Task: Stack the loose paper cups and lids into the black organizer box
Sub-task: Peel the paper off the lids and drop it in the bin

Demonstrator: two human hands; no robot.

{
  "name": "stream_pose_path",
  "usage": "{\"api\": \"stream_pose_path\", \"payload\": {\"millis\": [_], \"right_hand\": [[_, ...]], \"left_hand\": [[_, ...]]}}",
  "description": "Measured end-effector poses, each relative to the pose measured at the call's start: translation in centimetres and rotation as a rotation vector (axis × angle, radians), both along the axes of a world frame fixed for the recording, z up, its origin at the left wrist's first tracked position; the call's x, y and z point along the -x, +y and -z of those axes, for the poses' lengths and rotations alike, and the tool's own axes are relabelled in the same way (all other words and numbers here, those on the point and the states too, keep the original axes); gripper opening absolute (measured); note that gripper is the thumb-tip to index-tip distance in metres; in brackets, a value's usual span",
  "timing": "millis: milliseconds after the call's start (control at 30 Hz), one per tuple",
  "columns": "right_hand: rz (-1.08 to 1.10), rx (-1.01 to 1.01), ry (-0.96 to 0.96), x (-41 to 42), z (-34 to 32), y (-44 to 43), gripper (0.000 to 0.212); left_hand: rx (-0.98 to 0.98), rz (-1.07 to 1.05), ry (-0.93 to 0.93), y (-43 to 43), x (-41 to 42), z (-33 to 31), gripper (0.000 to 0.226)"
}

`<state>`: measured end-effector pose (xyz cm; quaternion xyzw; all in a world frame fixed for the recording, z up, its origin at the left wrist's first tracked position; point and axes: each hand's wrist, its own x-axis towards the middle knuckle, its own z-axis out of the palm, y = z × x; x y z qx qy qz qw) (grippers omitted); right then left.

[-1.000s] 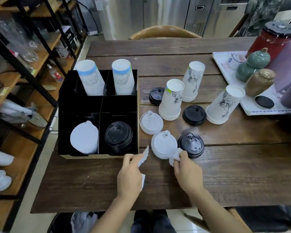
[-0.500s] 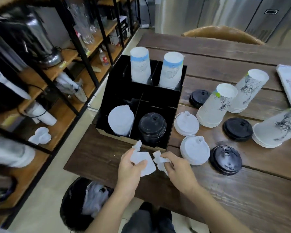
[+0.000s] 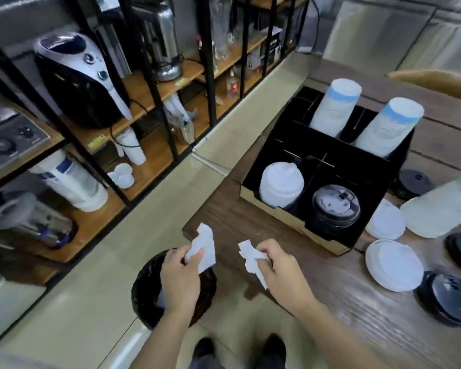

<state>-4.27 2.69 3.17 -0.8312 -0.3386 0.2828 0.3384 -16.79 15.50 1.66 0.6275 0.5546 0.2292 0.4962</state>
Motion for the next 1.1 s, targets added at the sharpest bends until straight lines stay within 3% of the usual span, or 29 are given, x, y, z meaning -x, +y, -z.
{"api": "stream_pose_path", "payload": {"millis": [200,333,533,700,800,933,1000,1100], "right_hand": [[-0.079,0.011,0.060,6.4,2.2,7.4,0.010],[-0.204,0.135,0.064,10.6,5.4,11.9,0.018],[-0.142,0.303,0.169,12.4,14.4,15.9,0.010],[-0.079,0.361,0.170,12.5,26.7,18.8,0.009],[-0.120,0.422,0.159,12.6,33.9,19.6,0.014],[-0.293,0.542,0.205,12.5,40.5,19.9,0.041],[-0.419,0.596,0.132,12.3,41.1,19.9,0.064],[-0.479,0.552,0.003,11.8,38.3,19.6,0.076]], "left_hand": [[0.158,-0.155,-0.067,5.1,7.1,2.6,0.035],[0.242,-0.239,-0.060,7.5,10.9,5.6,0.029],[0.178,-0.210,0.242,9.4,13.7,14.6,0.033],[0.192,-0.107,0.495,10.7,13.4,25.7,0.013],[0.258,-0.032,0.602,11.0,13.3,32.6,0.023],[0.356,0.257,0.721,11.0,13.4,39.5,0.058],[0.344,0.345,0.769,10.9,13.6,40.0,0.071],[0.221,0.331,0.775,11.0,14.4,37.5,0.071]]}}
